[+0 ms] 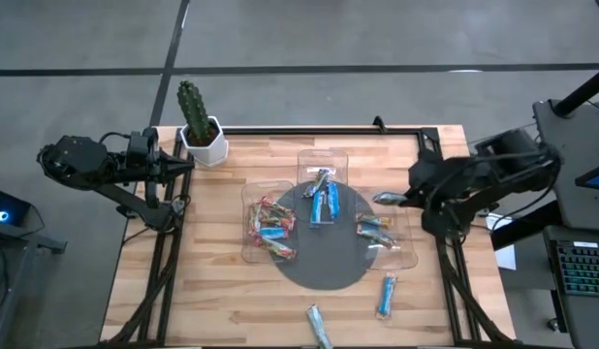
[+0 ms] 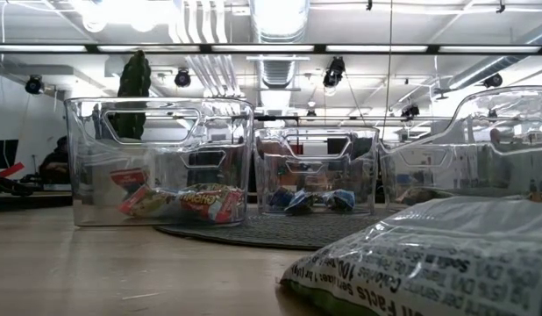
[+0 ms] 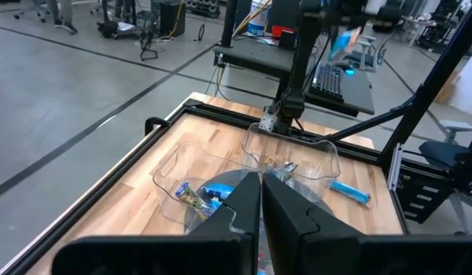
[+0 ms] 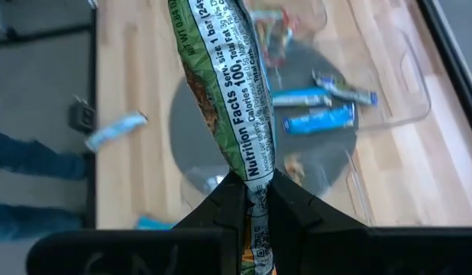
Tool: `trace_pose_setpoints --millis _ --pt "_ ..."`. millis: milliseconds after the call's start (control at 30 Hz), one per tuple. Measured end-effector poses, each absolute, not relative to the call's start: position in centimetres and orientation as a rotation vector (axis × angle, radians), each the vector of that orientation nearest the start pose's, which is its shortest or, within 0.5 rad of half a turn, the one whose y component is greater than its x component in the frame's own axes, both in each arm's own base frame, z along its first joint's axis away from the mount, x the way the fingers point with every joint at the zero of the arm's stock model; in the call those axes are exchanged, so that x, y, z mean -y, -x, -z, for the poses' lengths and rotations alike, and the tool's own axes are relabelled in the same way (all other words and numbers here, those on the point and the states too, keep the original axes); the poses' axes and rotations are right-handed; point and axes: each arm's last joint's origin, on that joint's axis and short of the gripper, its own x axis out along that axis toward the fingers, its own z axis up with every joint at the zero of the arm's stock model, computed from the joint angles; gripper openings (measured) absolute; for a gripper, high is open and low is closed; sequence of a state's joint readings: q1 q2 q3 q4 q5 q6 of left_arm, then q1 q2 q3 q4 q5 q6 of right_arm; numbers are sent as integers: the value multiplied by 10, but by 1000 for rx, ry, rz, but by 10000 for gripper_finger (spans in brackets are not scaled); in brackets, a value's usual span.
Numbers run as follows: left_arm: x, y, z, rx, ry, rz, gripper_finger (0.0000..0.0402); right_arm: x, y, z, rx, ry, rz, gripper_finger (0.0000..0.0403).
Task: Pick and place Granola Bars by type
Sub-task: Put the yellow granola bar into the right transparent bin
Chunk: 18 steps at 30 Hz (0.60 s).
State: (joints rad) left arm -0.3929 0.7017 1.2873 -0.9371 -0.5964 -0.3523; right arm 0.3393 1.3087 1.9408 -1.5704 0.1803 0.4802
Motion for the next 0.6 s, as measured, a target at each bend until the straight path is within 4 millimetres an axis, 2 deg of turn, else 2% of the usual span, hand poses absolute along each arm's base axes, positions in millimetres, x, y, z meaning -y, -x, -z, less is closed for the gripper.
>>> trace_pose_setpoints --millis 367,600 --pt "14 -76 -428 -268 196 -255 0 -57 -167 -407 -1196 -203 56 28" --pt "14 -76 -428 -268 196 -255 0 -58 -167 -368 -1239 -236 46 28"
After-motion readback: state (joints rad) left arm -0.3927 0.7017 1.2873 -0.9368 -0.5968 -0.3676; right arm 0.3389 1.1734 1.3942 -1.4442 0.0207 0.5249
